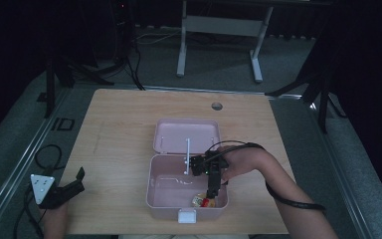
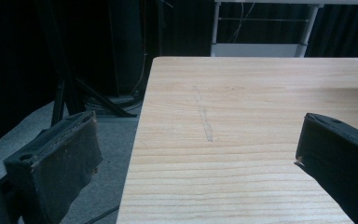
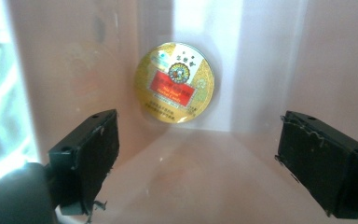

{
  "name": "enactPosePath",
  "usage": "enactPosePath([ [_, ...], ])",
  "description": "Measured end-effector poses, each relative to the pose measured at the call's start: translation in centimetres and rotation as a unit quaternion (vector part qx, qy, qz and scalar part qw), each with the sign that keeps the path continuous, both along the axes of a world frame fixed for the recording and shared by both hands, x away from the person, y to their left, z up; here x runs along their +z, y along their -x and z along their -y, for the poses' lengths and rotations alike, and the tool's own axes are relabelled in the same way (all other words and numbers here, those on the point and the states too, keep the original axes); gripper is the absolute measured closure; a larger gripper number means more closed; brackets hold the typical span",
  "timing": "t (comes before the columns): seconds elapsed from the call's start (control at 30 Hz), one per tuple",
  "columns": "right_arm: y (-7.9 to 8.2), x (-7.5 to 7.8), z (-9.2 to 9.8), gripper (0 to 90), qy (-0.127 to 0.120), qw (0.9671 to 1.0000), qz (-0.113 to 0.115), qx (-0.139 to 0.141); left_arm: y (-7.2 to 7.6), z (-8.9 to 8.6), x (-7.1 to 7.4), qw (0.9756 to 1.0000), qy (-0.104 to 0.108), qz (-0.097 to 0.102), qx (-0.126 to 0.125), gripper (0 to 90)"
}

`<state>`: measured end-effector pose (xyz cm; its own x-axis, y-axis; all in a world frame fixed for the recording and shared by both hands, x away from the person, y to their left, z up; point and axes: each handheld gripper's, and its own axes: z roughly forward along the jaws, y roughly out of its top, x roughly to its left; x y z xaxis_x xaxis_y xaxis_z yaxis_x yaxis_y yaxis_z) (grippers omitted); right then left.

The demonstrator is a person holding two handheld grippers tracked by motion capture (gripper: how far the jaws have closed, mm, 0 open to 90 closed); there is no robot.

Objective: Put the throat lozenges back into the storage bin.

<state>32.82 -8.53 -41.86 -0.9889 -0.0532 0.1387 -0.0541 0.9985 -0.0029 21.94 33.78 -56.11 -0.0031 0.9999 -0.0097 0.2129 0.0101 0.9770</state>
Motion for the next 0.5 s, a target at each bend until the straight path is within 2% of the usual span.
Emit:
enactPosePath([
  [0.03, 0.0, 1.0, 0.5, 12.0, -0.013, 0.9999, 0.008, -0.002, 0.0, 0.0, 0.0, 1.0, 0.0, 0.0, 0.0, 0.3],
  [0.23, -0.4, 3.8, 2.6, 12.7, -0.05, 0.9982, 0.026, -0.021, 0.0, 0.0, 0.0, 1.0, 0.0, 0.0, -0.001, 0.3],
  [0.37, -0.7, 5.2, 4.7, 12.7, -0.075, 0.9956, 0.039, -0.041, 0.0, 0.0, 0.0, 1.0, 0.0, 0.0, -0.001, 0.3],
  [0.5, -0.9, 6.0, 7.1, 12.8, -0.09, 0.9926, 0.048, -0.065, 0.0, 0.0, 0.0, 1.0, -0.001, 0.0, -0.001, 0.3],
])
